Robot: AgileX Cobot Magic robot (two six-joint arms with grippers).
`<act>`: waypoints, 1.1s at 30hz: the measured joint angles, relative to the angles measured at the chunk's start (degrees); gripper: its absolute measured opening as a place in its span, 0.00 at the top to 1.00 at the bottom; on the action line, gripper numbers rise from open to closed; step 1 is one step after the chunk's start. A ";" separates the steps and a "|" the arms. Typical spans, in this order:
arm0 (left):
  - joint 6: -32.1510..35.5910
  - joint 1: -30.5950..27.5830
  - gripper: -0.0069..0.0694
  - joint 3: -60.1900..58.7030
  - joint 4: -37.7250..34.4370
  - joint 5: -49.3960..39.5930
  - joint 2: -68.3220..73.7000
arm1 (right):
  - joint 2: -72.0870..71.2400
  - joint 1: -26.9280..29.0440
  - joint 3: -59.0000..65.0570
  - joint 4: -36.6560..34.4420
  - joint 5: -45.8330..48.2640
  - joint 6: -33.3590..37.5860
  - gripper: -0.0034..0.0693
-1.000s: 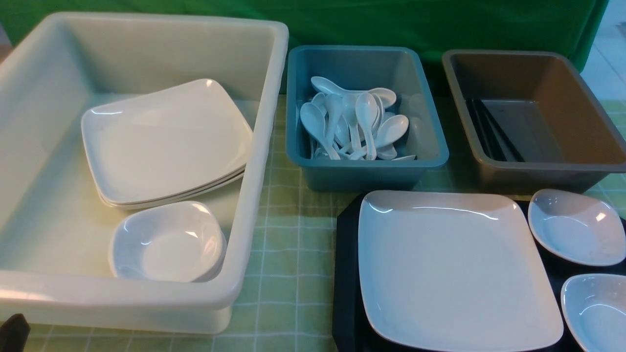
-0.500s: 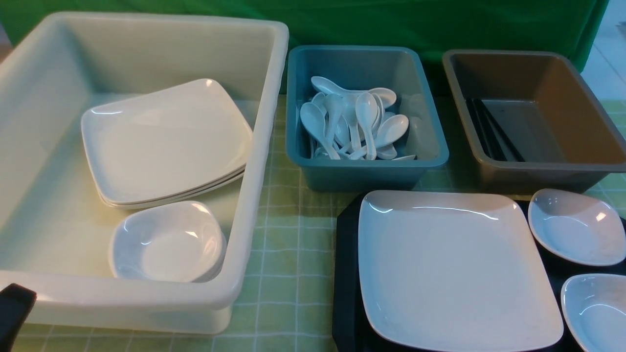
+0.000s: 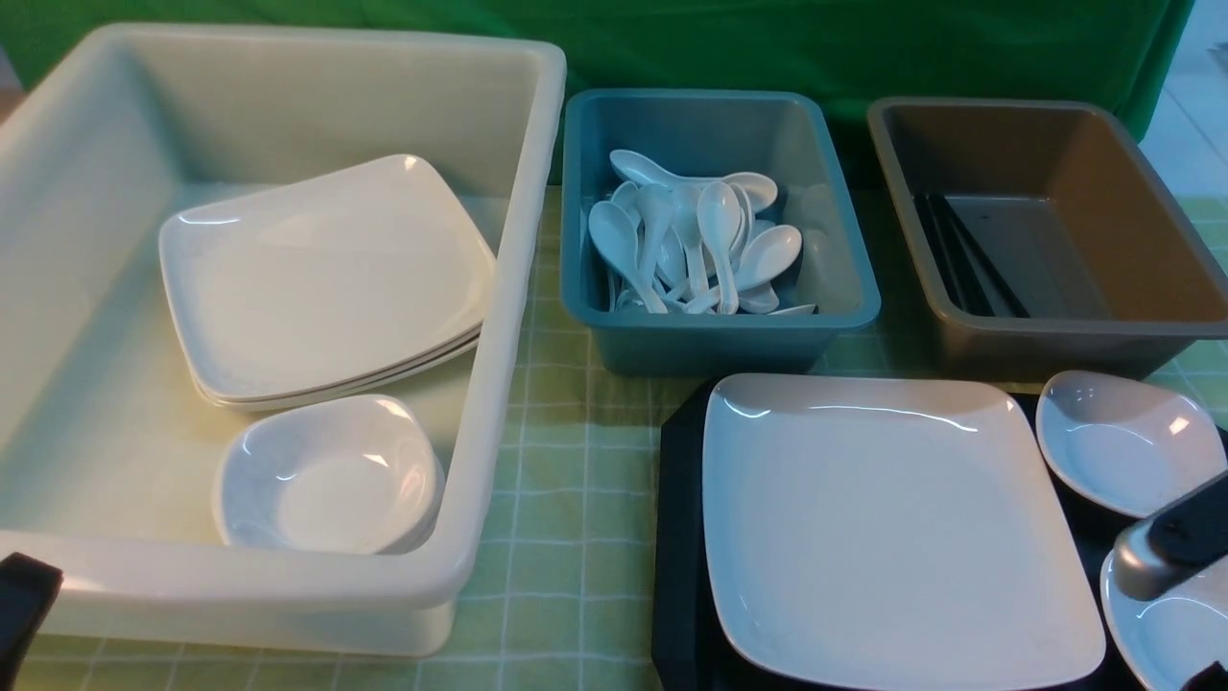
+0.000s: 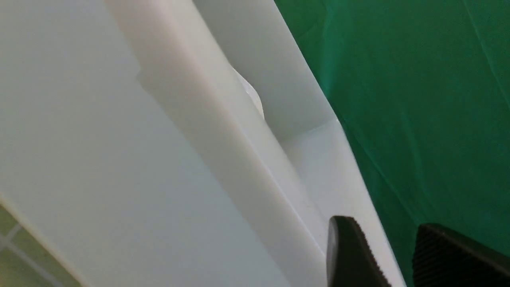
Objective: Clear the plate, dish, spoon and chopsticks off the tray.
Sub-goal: Use the right arm to grab a small plate from the dinner plate
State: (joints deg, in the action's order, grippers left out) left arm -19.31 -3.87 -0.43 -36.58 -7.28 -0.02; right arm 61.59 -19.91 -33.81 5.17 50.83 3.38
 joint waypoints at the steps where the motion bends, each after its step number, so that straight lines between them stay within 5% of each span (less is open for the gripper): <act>1: 0.00 0.00 0.61 0.00 0.28 0.00 0.00 | 0.38 0.00 0.00 0.12 -0.30 0.08 0.49; 8: 0.00 0.00 0.61 0.00 8.86 0.00 0.00 | 13.29 0.00 0.00 6.55 -4.59 -1.06 0.49; 18: 0.04 0.00 0.61 0.00 10.34 -0.05 0.00 | 22.11 0.00 -0.09 11.86 -10.17 -2.19 0.53; 24: 0.04 0.00 0.61 0.00 10.76 -0.05 0.00 | 22.48 -0.05 -1.13 14.60 -7.75 -2.40 0.76; 28: 0.04 0.00 0.61 0.00 10.76 -0.05 0.00 | 22.24 -0.05 -3.10 14.40 -3.78 -3.69 0.77; 33: 0.04 0.00 0.61 0.00 10.78 -0.05 0.00 | 16.28 -0.17 -7.39 13.03 9.34 -4.26 0.89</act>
State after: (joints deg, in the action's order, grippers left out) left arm -19.27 -3.87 -0.43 -25.80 -7.33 -0.02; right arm 77.87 -20.08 -41.20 18.20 60.17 -0.89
